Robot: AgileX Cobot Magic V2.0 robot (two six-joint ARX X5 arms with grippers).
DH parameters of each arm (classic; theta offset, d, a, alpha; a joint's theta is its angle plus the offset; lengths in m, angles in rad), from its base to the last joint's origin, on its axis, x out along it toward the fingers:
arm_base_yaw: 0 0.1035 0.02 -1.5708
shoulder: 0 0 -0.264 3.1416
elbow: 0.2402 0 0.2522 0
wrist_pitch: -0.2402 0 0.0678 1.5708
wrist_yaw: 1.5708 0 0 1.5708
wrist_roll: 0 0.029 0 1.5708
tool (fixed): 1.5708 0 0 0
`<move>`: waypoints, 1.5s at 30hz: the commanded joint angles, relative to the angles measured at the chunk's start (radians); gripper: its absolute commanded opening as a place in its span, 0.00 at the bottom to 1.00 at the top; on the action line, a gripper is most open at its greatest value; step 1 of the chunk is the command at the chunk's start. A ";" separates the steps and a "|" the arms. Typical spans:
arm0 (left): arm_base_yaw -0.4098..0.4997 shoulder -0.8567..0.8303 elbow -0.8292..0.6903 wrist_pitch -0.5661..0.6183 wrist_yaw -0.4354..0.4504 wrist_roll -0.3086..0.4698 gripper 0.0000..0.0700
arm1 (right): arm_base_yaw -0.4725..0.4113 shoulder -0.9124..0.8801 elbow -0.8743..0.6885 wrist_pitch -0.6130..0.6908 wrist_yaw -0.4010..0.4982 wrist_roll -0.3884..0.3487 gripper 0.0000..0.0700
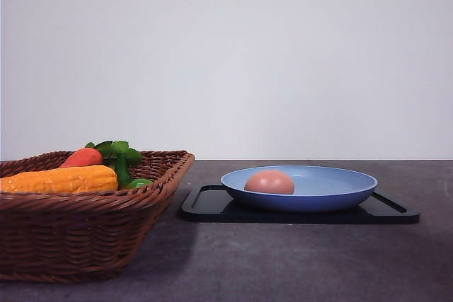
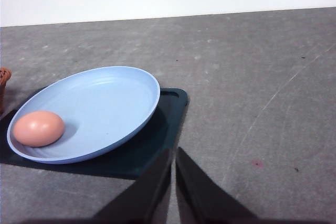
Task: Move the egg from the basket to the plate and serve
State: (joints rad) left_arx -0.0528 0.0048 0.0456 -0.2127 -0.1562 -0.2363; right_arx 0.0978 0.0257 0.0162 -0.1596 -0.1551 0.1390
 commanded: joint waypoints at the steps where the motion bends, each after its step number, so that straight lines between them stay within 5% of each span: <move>1: 0.001 -0.002 -0.022 -0.018 -0.001 -0.007 0.00 | 0.002 -0.003 -0.005 0.002 0.000 0.010 0.00; 45: 0.001 -0.002 -0.022 -0.018 -0.001 -0.007 0.00 | 0.002 -0.003 -0.005 0.002 0.000 0.010 0.00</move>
State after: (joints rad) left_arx -0.0528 0.0048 0.0456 -0.2123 -0.1562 -0.2363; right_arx 0.0978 0.0257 0.0162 -0.1596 -0.1551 0.1390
